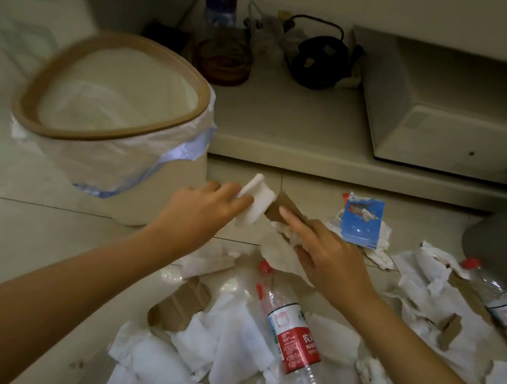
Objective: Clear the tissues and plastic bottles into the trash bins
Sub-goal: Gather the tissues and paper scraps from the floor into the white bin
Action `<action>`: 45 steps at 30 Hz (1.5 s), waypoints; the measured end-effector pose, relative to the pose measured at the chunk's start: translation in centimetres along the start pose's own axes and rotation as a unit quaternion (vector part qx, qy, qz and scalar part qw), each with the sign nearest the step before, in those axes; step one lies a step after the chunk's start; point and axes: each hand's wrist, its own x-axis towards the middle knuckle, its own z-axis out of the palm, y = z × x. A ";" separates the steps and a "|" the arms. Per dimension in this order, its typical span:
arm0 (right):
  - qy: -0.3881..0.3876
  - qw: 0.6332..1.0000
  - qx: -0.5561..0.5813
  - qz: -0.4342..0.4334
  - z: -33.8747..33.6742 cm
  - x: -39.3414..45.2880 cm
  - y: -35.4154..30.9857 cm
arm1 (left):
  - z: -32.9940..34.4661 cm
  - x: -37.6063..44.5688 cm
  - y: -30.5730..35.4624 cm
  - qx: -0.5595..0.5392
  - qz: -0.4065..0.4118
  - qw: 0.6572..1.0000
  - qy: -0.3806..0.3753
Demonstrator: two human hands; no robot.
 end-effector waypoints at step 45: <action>-0.213 0.971 -0.047 -0.097 -0.5 28.5 -14.9 | -7.4 -2.1 -18.9 0.041 -0.305 0.951 0.033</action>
